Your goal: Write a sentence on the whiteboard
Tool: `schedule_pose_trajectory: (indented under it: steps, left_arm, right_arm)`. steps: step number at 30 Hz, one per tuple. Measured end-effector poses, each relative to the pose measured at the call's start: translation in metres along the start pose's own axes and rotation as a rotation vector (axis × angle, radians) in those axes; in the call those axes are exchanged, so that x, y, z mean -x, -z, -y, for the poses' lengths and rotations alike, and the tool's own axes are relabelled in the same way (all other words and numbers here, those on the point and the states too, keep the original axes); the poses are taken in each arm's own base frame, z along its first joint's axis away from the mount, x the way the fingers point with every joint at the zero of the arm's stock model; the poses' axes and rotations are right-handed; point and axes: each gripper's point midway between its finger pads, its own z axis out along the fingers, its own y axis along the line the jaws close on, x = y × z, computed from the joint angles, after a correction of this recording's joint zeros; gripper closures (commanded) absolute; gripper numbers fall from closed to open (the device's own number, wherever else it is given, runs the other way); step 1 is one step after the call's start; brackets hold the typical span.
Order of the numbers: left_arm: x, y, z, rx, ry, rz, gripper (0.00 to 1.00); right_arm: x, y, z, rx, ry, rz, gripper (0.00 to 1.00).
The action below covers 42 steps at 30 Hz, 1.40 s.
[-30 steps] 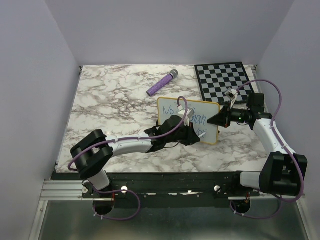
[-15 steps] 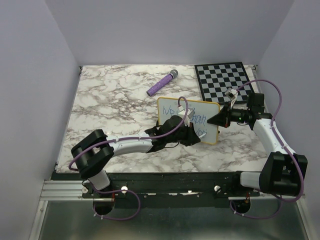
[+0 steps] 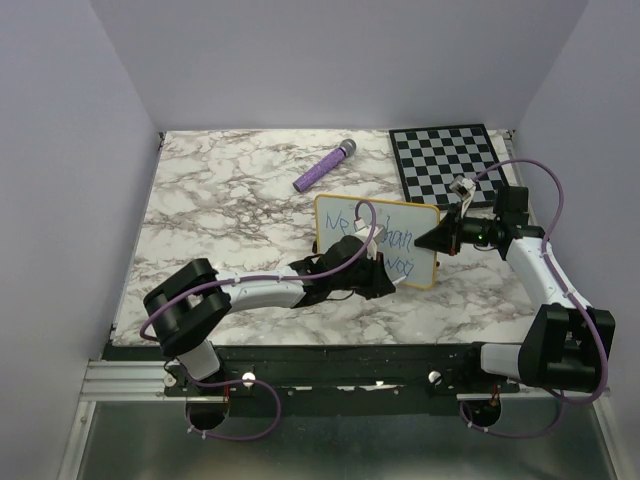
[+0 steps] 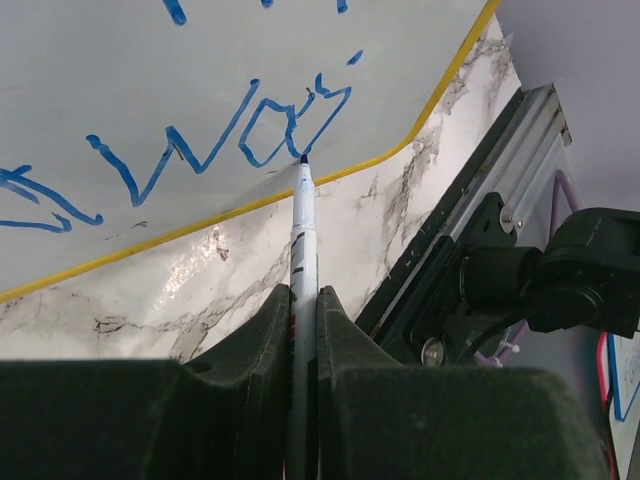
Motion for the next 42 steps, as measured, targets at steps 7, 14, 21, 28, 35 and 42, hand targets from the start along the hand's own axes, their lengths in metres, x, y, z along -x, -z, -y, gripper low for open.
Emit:
schedule_pose_trajectory:
  steps: [7, 14, 21, 28, 35, 42]
  left_arm:
    - [-0.004, -0.001, 0.0, -0.008, 0.001, -0.017, 1.0]
    - [-0.004, -0.004, 0.002, -0.015, 0.001, -0.025, 1.0]
    - [0.005, -0.006, 0.01, -0.035, -0.004, -0.006, 1.0]
    - [0.016, -0.001, 0.021, -0.067, -0.012, 0.03, 1.0]
    - [0.028, 0.008, 0.033, -0.104, -0.022, 0.073, 1.0]
    - [0.024, 0.007, 0.029, -0.086, -0.018, 0.058, 1.0]
  right_arm:
    - [0.0, 0.0, 0.0, 0.0, 0.0, 0.0, 0.99]
    - [0.0, 0.0, 0.0, 0.0, 0.003, 0.001, 0.99]
    - [0.0, 0.0, 0.0, 0.0, 0.003, 0.001, 0.99]
    - [0.0, 0.0, 0.0, 0.0, 0.003, 0.001, 0.99]
    - [0.0, 0.0, 0.0, 0.0, 0.003, 0.001, 0.99]
    - [0.0, 0.0, 0.0, 0.0, 0.003, 0.001, 0.99]
